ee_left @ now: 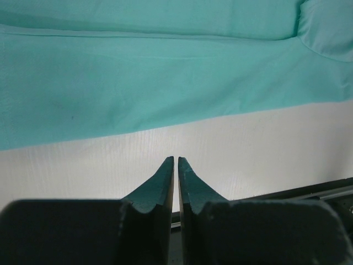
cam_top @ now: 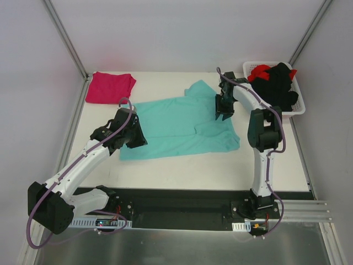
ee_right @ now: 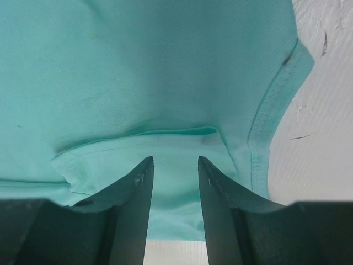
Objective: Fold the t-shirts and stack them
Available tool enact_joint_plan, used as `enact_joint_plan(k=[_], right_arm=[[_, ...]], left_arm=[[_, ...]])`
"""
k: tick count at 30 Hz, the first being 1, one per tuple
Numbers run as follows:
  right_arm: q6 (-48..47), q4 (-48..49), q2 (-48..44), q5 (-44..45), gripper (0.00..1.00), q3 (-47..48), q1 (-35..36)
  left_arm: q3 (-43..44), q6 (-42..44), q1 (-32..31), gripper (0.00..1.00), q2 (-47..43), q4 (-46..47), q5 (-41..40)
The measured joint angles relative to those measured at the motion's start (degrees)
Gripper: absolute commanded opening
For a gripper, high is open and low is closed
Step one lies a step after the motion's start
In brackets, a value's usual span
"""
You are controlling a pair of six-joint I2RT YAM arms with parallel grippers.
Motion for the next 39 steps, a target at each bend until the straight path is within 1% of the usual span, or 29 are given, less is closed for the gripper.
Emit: enact_joint_plan(k=[11,16,25,32,39], right_arm=[[-1.75,-0.07,0.22,0.55,0.42,1.01,-0.76],[-2.34,0.00,1.81,1.07,0.43,2.62,-2.40],[-2.89,-0.44,4.72,0.96,0.41,4.42,-4.57],[-2.89,-0.57,5.38,0.28,0.41,5.16,-4.44],[-2.86,-0.61,5.38,0.13,0.39,5.16,-3.80]], left_arm=[[0.00,0.07,0.00,0.06,0.00,-0.20,0.00],[0.00,0.07,0.00,0.06,0.00,-0.22,0.00],[0.00,0.09,0.00,0.06,0.00,-0.35,0.00],[0.00,0.09,0.00,0.06,0.00,-0.35,0.02],[0.00,0.09,0.00,0.06,0.00,-0.35,0.02]])
